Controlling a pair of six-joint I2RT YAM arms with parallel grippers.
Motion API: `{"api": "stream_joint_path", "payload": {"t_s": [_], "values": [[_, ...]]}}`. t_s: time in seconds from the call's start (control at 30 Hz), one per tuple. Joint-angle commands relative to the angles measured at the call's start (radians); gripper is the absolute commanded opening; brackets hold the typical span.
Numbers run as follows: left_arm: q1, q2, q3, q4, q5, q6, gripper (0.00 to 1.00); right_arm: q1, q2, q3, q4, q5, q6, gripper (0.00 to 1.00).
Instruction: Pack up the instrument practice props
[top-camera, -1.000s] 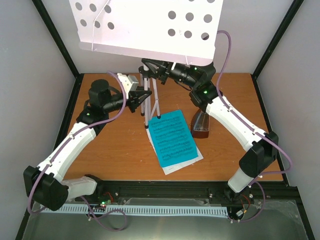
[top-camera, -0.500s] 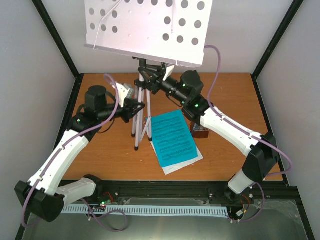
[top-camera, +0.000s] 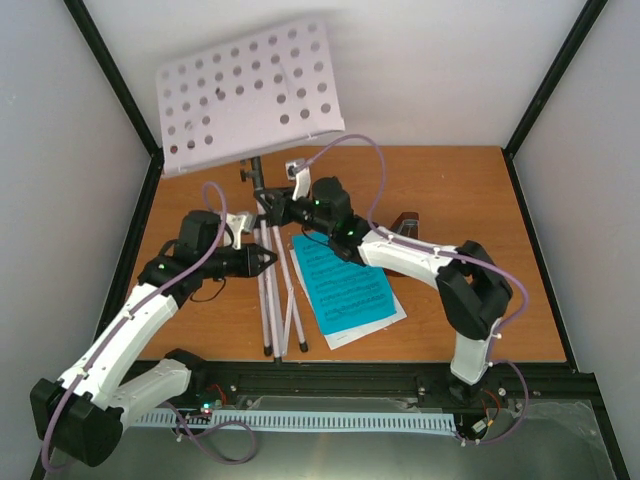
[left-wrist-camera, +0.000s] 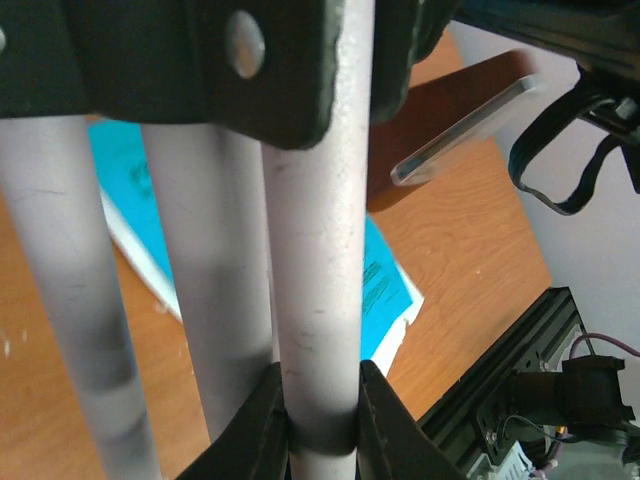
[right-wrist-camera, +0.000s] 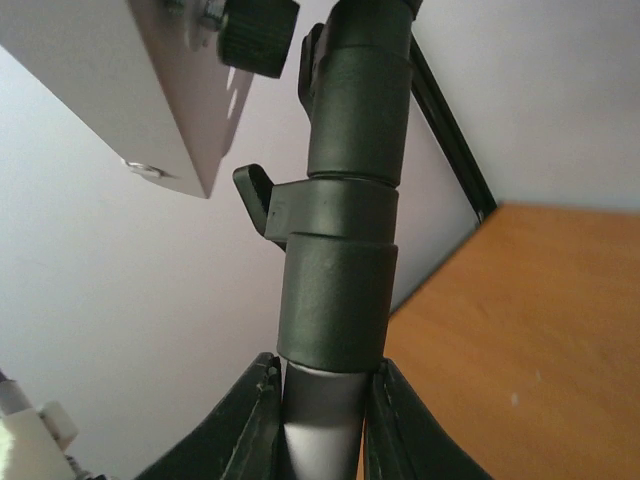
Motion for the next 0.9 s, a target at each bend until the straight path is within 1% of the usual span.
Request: {"api": "stream_joint_path", "payload": {"t_s": [0.0, 0.1, 0.23, 0.33, 0.47, 0.63, 0.87], "values": [[-0.005, -0.076, 0.036, 0.322, 0.003, -0.024, 0.0, 0.014, 0.085, -0.036, -0.008, -0.015, -0.044, 0.03], [-0.005, -0.064, -0.02, 0.361, -0.03, -0.047, 0.0, 0.013, 0.133, -0.023, -0.015, -0.019, -0.022, 0.03], [-0.005, -0.058, -0.131, 0.425, -0.09, -0.081, 0.0, 0.014, 0.212, 0.014, -0.052, -0.011, -0.008, 0.03], [-0.005, -0.054, -0.181, 0.482, -0.123, -0.094, 0.0, 0.014, 0.258, 0.024, -0.05, -0.006, 0.004, 0.03], [-0.005, -0.025, -0.217, 0.511, -0.146, -0.092, 0.0, 0.013, 0.315, 0.054, -0.049, -0.005, 0.007, 0.03], [-0.005, 0.036, -0.246, 0.532, -0.193, -0.076, 0.0, 0.01, 0.382, 0.132, -0.116, 0.023, -0.012, 0.03], [-0.005, 0.096, -0.267, 0.57, -0.215, -0.065, 0.0, -0.004, 0.455, 0.174, -0.105, 0.023, 0.027, 0.03]]}}
